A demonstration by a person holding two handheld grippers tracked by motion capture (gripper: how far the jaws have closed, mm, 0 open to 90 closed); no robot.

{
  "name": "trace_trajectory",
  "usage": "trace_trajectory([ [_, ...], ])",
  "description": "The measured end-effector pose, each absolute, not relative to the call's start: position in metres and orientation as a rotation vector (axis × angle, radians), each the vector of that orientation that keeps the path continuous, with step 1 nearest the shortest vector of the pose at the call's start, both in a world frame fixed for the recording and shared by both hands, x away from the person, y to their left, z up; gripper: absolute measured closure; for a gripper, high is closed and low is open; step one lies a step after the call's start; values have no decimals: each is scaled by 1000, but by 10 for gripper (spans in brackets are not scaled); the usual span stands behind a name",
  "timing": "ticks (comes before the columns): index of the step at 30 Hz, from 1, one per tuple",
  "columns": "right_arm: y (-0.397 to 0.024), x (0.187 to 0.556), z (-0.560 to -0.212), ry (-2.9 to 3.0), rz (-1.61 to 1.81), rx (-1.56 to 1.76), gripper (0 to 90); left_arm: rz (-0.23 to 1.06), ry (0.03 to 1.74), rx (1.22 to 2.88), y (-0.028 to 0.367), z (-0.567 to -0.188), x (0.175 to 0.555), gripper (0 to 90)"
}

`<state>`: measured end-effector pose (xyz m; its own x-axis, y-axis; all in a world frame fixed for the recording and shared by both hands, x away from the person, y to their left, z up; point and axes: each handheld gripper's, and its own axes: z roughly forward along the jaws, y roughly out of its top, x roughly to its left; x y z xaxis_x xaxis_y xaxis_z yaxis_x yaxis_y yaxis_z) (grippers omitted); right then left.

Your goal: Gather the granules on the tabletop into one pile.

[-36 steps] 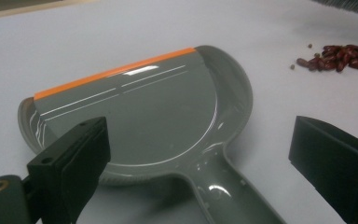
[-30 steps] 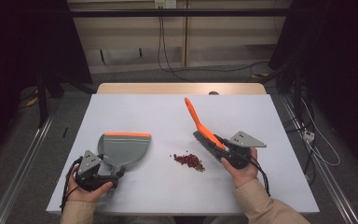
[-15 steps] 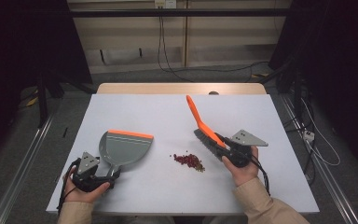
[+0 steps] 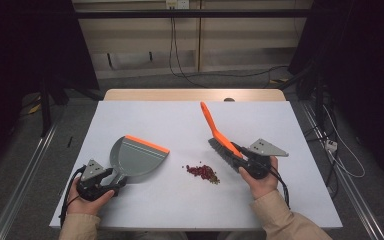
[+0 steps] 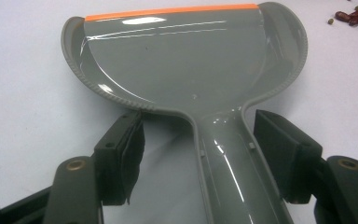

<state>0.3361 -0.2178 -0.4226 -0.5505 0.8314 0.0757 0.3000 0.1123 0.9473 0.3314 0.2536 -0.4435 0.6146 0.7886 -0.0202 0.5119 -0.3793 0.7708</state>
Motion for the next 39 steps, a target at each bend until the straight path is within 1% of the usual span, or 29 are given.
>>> trace_trajectory([
  [3,-218,336,-423,1913,1443,1103,707,439,1023,2077,253,-443,333,356],
  [4,-218,336,-423,1911,1444,1104,707,417,1011,2088,253,-444,333,402],
  [5,-218,336,-423,1912,1445,1104,706,422,1006,2091,252,-445,334,446],
  [6,-218,336,-423,1913,1445,1103,707,425,1001,2090,252,-445,334,460],
  [8,-218,336,-423,1915,1444,1103,707,431,992,2089,252,-445,334,567],
  [10,-218,336,-423,1913,1446,1105,706,435,985,2103,253,-444,336,618],
  [18,-220,336,-423,1910,1445,1106,707,458,971,2082,253,-437,336,627],
  [29,-222,336,-423,1908,1446,1114,707,399,875,2071,252,-423,329,628],
  [39,-222,337,-424,1912,1437,1120,707,363,794,2116,249,-418,322,628],
])
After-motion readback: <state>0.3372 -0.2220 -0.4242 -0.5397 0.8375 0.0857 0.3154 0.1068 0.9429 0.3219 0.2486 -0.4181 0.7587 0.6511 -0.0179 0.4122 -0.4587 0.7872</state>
